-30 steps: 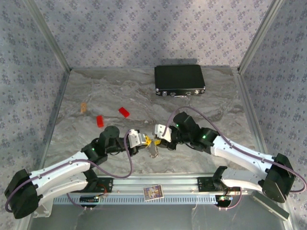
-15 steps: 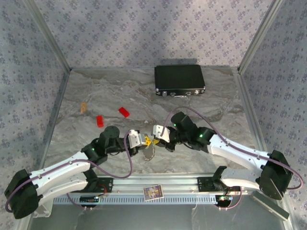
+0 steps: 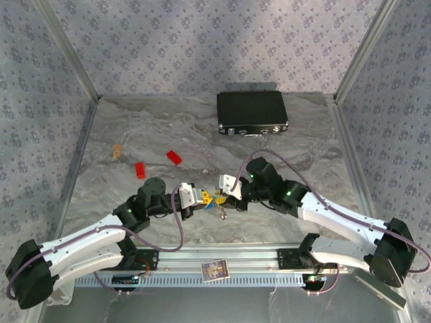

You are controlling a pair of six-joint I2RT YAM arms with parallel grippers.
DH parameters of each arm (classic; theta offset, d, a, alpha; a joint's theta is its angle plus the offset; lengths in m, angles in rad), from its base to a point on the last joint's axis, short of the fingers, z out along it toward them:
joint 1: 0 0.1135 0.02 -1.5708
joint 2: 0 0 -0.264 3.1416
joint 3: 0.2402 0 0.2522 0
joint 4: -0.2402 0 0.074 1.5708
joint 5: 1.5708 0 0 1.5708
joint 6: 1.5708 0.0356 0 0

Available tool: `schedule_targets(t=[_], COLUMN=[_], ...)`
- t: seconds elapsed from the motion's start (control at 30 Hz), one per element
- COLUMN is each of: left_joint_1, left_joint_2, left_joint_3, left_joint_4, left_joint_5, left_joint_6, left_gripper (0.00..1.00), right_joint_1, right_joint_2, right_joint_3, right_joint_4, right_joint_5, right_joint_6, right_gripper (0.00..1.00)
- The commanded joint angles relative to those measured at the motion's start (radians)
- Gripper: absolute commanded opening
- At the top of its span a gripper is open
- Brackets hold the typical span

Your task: Put the keys on the keyring

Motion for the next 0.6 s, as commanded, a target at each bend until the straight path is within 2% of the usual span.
schedule_targets(t=[0.0,0.3,0.43,0.57], left_joint_1=[-0.003,-0.003,-0.002,-0.003], left_joint_2=[-0.01,-0.007,-0.015,-0.023], left_joint_3=[0.001,0.004,0.0,-0.01], left_joint_4=[0.058,0.061,0.056,0.059], left_joint_5=[0.034,0.038,0.034,0.031], left_joint_6=[-0.012,-0.012,-0.01,-0.01], left_gripper=[0.0,0.0,0.0,0.0], right_joint_1=[-0.003,-0.002,-0.005,-0.018], right_joint_2=[-0.002,0.028,0.014,-0.044], right_joint_3=[-0.008,0.006,0.0,-0.027], right_joint_4=[0.03,0.049,0.033,0.037], right_joint_5=[-0.038,-0.056,-0.033,-0.034], right_joint_6=[0.016,0.02,0.01,0.02], right_gripper=[0.25,0.16,0.25,0.29])
